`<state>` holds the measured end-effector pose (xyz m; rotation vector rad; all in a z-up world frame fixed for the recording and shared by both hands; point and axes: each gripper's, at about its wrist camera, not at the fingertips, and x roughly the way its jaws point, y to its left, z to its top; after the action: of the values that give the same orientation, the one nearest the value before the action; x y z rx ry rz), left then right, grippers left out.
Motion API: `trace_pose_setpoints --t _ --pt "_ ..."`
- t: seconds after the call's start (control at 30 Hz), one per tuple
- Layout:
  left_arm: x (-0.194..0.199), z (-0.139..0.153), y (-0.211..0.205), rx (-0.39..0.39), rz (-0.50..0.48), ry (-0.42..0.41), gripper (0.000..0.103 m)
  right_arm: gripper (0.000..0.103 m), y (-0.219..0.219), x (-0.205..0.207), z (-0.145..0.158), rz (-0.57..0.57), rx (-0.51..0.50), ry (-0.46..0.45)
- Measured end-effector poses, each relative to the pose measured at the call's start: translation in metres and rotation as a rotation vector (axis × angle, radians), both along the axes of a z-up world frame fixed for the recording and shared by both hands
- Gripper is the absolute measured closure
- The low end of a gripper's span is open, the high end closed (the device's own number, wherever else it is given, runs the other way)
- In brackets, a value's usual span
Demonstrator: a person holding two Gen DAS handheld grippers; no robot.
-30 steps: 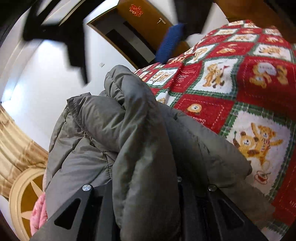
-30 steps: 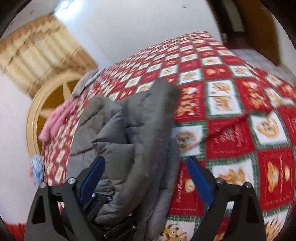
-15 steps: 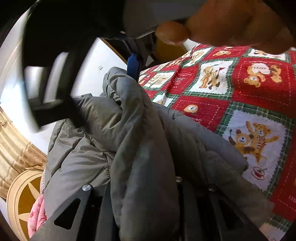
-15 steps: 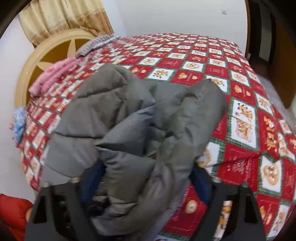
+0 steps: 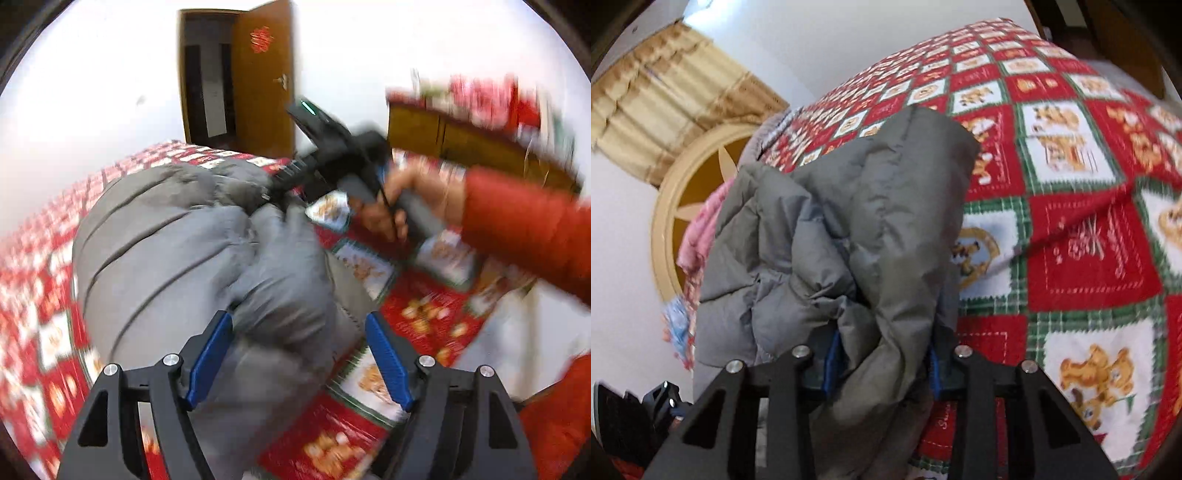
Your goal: Fold large clothes
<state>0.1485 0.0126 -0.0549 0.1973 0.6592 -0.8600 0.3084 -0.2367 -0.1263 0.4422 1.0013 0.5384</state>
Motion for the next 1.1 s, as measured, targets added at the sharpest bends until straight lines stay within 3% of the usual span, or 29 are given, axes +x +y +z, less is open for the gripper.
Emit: trace_pose_setpoints --t 0.03,0.13,0.2,0.27,0.33,0.43,0.6,0.8,0.97,1.1 --pt "0.001 0.005 0.014 -0.045 0.026 0.024 0.026 0.063 -0.001 -0.001 -0.001 -0.006 0.010 0.004" --pt "0.048 0.013 0.061 -0.193 0.235 0.122 0.016 0.062 -0.003 -0.004 -0.003 -0.023 0.024 0.009" --pt "0.092 0.004 0.091 -0.281 0.428 0.253 0.016 0.059 -0.002 -0.007 -0.001 -0.033 0.009 0.003" --pt "0.123 -0.009 0.110 -0.354 0.548 0.376 0.016 0.058 0.000 -0.009 0.001 -0.037 -0.008 -0.004" --pt "0.150 -0.018 0.108 -0.382 0.591 0.433 0.016 0.057 0.002 -0.012 0.004 -0.043 -0.027 -0.011" --pt "0.171 -0.016 0.082 -0.326 0.583 0.407 0.016 0.057 0.003 -0.016 0.005 -0.046 -0.042 -0.028" --pt "0.188 -0.003 0.030 -0.124 0.591 0.283 0.016 0.057 -0.003 -0.016 -0.011 -0.067 0.032 0.000" --pt "0.213 -0.013 0.008 0.026 0.619 0.206 0.015 0.057 -0.009 -0.015 -0.023 -0.079 0.095 0.026" --pt "0.223 -0.032 -0.004 0.099 0.627 0.161 0.010 0.057 -0.009 -0.014 -0.026 -0.072 0.105 0.023" --pt "0.220 -0.048 -0.003 0.103 0.643 0.130 0.007 0.057 -0.008 -0.017 -0.027 -0.070 0.098 0.016"
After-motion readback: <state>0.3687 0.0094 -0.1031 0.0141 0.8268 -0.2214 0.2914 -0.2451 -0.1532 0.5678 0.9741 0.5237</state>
